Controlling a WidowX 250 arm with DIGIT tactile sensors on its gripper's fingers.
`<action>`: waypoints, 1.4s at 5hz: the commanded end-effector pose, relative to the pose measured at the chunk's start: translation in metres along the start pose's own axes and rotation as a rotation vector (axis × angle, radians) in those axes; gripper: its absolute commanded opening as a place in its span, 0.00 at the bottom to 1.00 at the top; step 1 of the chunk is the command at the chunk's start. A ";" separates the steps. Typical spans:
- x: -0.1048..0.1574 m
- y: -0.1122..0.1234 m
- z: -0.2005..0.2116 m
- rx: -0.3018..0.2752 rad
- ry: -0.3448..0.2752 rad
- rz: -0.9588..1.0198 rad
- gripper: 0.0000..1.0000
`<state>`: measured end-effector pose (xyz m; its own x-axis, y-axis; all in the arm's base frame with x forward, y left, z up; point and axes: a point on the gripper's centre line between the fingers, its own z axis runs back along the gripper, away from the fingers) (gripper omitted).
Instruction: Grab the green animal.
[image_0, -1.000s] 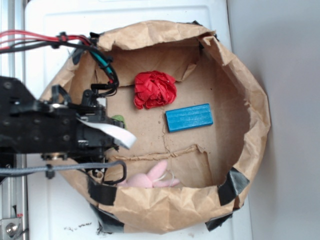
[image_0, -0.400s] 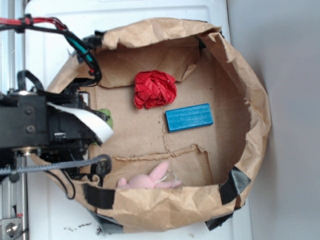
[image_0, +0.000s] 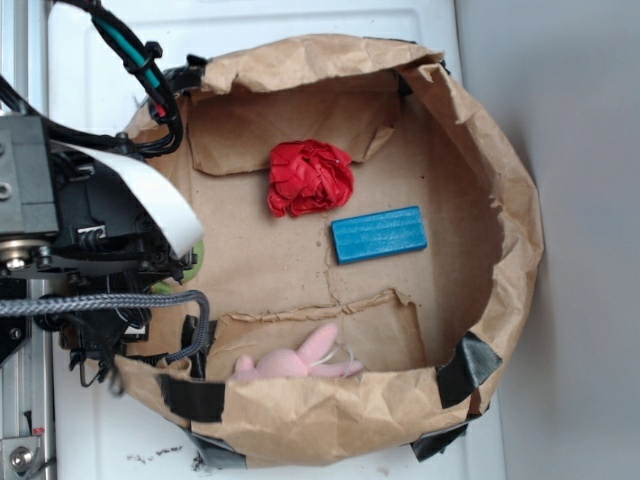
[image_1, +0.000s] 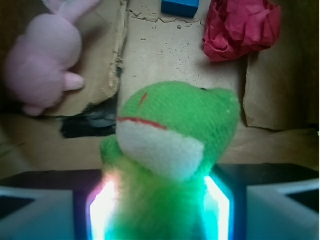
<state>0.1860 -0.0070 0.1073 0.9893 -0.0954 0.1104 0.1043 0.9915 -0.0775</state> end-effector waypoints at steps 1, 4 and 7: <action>0.028 -0.007 0.031 0.035 -0.067 0.044 0.00; 0.065 -0.007 0.046 0.027 -0.168 0.090 0.00; 0.096 -0.003 0.055 0.046 -0.157 0.175 0.00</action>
<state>0.2703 -0.0153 0.1519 0.9767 0.0757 0.2006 -0.0649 0.9961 -0.0601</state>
